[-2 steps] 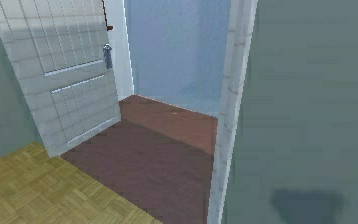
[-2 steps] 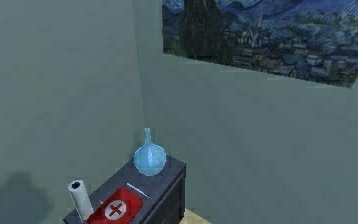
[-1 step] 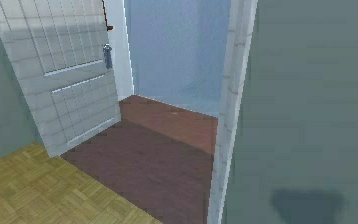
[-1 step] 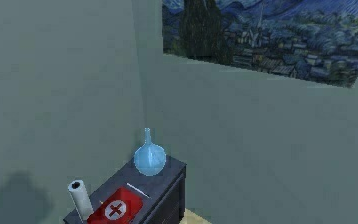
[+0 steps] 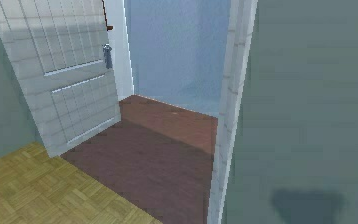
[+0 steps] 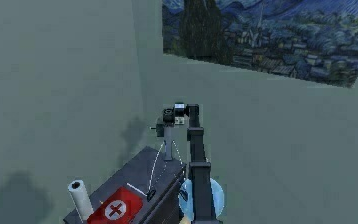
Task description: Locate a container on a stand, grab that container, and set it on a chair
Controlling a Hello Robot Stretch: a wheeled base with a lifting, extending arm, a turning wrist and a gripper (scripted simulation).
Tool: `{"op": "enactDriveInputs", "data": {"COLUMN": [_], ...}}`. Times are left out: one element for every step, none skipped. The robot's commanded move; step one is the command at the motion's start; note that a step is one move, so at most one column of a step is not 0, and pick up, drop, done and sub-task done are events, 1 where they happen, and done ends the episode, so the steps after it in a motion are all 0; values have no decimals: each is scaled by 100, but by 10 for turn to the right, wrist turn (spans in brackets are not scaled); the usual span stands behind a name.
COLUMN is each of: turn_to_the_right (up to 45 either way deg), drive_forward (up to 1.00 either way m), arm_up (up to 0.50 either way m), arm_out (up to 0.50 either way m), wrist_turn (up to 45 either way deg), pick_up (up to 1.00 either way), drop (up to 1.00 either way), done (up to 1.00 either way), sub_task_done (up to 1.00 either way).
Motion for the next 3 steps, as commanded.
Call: {"op": "enactDriveInputs", "data": {"turn_to_the_right": [0, 0, 0], "drive_forward": [0, 0, 0], "arm_up": [0, 0, 0], "arm_out": [0, 0, 0], "wrist_turn": [450, 450, 420], "pick_up": [0, 0, 0], "drop": [0, 0, 0], "done": [0, 0, 0], "sub_task_done": [0, 0, 0]}}
